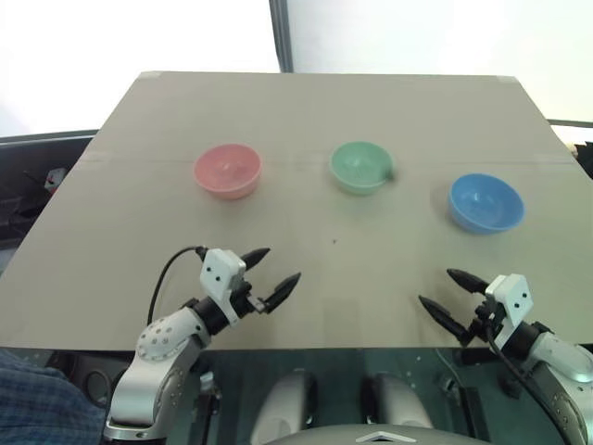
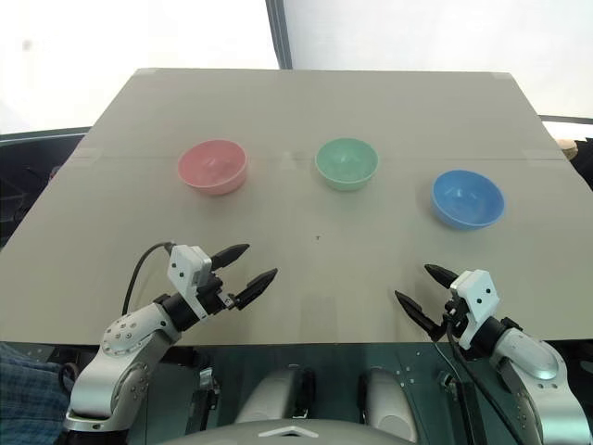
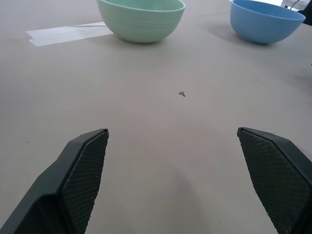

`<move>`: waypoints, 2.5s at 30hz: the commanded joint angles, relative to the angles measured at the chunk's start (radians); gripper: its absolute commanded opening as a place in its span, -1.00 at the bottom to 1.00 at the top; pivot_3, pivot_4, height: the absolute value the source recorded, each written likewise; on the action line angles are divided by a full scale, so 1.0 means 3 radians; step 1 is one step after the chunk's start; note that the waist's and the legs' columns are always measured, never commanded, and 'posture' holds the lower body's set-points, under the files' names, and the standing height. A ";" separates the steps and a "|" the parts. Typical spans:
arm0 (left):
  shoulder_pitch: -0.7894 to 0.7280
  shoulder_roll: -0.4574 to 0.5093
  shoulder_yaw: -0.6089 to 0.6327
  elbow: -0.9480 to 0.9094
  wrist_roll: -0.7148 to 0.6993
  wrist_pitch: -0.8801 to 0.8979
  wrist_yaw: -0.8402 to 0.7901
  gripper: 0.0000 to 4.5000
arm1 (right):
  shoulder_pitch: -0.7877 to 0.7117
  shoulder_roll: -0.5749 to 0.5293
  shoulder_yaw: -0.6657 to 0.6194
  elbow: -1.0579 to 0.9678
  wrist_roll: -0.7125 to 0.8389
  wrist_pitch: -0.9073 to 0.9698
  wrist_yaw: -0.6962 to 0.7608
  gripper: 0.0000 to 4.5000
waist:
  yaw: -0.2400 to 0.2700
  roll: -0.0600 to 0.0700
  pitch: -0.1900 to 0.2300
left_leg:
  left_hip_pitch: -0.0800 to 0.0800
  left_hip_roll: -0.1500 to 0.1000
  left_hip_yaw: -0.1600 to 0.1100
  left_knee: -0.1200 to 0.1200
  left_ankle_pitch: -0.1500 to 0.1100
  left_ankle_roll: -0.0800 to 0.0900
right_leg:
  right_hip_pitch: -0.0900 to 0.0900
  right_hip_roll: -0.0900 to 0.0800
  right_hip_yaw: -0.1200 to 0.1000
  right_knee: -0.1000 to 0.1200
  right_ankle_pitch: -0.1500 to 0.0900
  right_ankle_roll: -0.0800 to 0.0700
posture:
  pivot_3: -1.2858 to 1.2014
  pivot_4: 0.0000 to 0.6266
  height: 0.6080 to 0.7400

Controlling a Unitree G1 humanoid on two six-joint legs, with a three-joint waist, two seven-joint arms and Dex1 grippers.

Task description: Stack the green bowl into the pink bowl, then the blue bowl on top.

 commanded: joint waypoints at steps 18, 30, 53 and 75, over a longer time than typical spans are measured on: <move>-0.0037 0.0029 0.0116 0.0004 -0.0071 -0.0117 -0.0012 1.00 | -0.0107 -0.0023 -0.0043 0.0092 0.0047 -0.0156 0.0083 0.90 | -0.0001 -0.0001 -0.0002 | 0.0003 0.0000 0.0000 0.0005 0.0001 -0.0001 | 0.0003 0.0002 0.0000 0.0005 0.0001 0.0001 | 0.03 -0.52 1.00; -0.0255 0.0151 0.0045 0.0143 0.0205 0.0182 0.0264 1.00 | -0.0253 -0.0106 -0.0050 -0.0471 0.0459 0.0161 0.0126 0.90 | -0.0004 -0.0001 -0.0003 | 0.0007 0.0000 0.0000 0.0008 0.0001 -0.0001 | 0.0006 0.0003 0.0000 0.0010 0.0001 0.0001 | 0.03 -0.52 1.00; -0.2159 0.0915 -0.0393 0.1225 0.1491 0.0280 0.0520 1.00 | -0.0960 -0.0304 -0.0124 -0.1181 0.1262 0.0891 -0.0337 0.90 | -0.0004 -0.0006 -0.0004 | 0.0000 0.0000 -0.0002 0.0037 0.0006 -0.0008 | 0.0005 0.0008 -0.0002 0.0030 0.0002 0.0002 | 0.03 -0.52 1.00; -0.3371 0.0452 -0.1107 0.3697 0.2053 -0.0476 0.0149 0.45 | -0.0873 -0.0232 -0.0103 -0.1299 0.1135 0.0844 -0.0537 0.92 | 0.0004 -0.0021 -0.0009 | -0.0005 -0.0005 -0.0002 0.0062 -0.0002 0.0006 | 0.0001 0.0009 -0.0004 0.0059 0.0001 0.0004 | 0.03 -0.52 1.00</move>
